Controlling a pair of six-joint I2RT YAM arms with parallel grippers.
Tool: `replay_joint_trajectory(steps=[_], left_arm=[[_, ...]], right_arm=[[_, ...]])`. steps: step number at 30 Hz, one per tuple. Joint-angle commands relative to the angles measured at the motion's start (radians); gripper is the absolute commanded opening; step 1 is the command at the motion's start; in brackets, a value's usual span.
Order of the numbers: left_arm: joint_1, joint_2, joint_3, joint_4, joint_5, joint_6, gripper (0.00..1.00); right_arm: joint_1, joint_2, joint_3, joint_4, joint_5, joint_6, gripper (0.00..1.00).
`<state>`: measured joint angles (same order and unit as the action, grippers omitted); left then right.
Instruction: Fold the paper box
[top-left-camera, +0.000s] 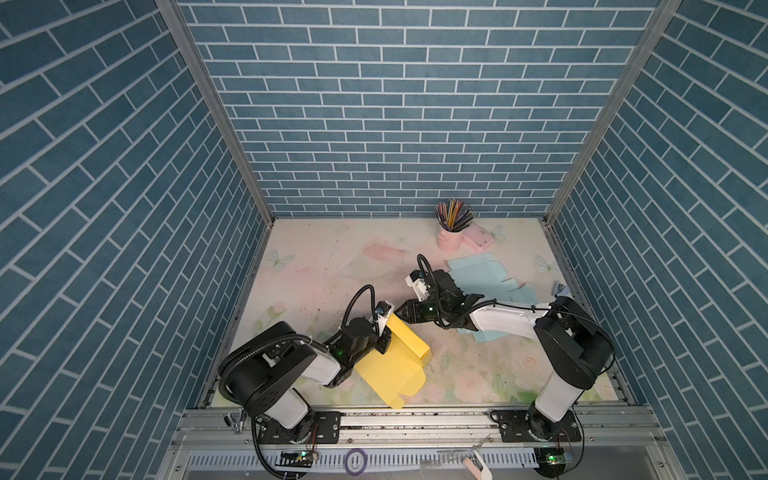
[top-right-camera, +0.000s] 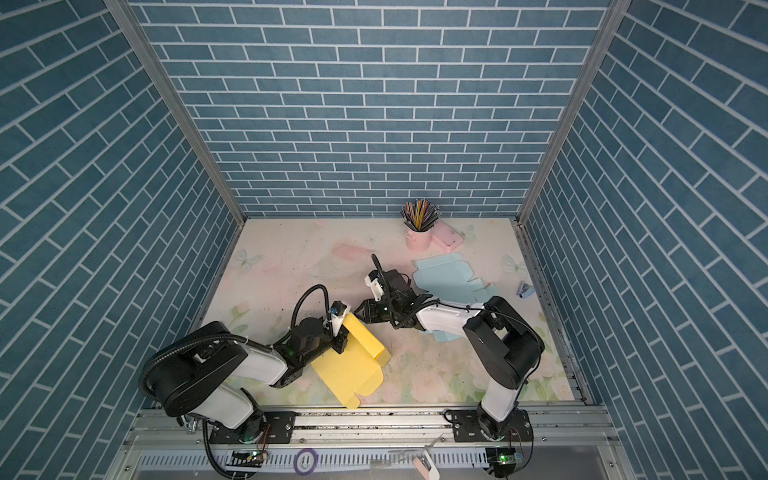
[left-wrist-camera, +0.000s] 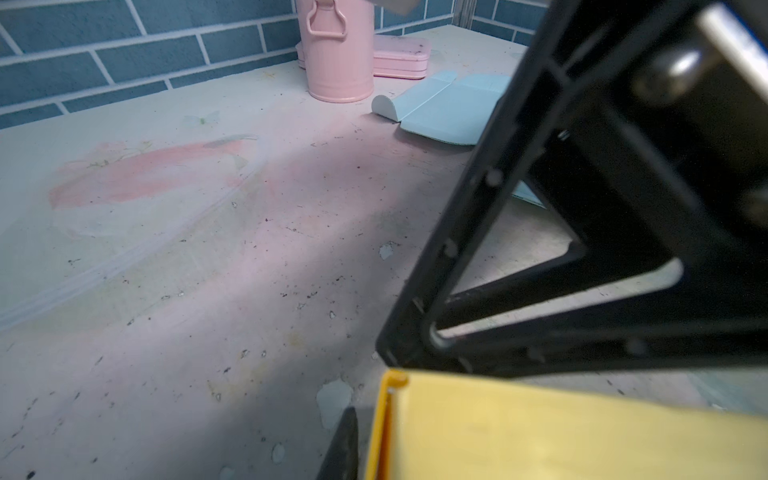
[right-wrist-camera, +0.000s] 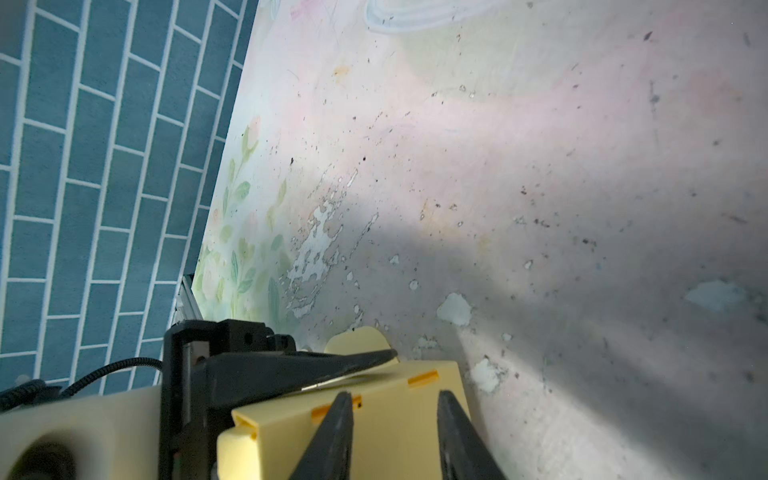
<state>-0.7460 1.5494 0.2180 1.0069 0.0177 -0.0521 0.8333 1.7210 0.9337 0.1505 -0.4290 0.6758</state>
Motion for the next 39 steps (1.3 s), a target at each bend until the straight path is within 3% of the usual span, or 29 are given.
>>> replay_joint_trajectory(steps=[1, 6, 15, 18, 20, 25, 31, 39], left_arm=[[-0.015, -0.031, -0.022, 0.021, -0.010, -0.012, 0.19], [-0.016, -0.028, -0.045, 0.036, -0.019, -0.018, 0.26], [-0.039, -0.113, -0.084, -0.053, -0.052, -0.045, 0.40], [-0.090, -0.287, -0.068, -0.306, -0.132, -0.081, 0.43], [-0.111, -0.420, -0.040, -0.545, -0.180, -0.150, 0.54], [-0.119, -0.689, 0.007, -1.054, -0.176, -0.384, 0.71], [-0.121, -0.832, 0.056, -1.364, -0.133, -0.555, 0.72], [-0.120, -1.009, 0.187, -1.641, -0.186, -0.562, 0.73]], right_arm=[[0.015, -0.054, -0.016, -0.078, 0.031, -0.023, 0.35], [-0.001, -0.087, -0.021, -0.133, 0.087, -0.044, 0.38], [-0.021, -0.271, 0.072, -0.464, 0.298, -0.225, 0.61], [0.029, -0.338, 0.105, -0.557, 0.309, -0.290, 0.71], [0.075, -0.356, 0.124, -0.607, 0.298, -0.313, 0.76], [0.190, -0.285, 0.195, -0.714, 0.335, -0.366, 0.84], [0.236, -0.177, 0.275, -0.795, 0.447, -0.408, 0.88], [0.247, -0.083, 0.305, -0.830, 0.534, -0.438, 0.86]])
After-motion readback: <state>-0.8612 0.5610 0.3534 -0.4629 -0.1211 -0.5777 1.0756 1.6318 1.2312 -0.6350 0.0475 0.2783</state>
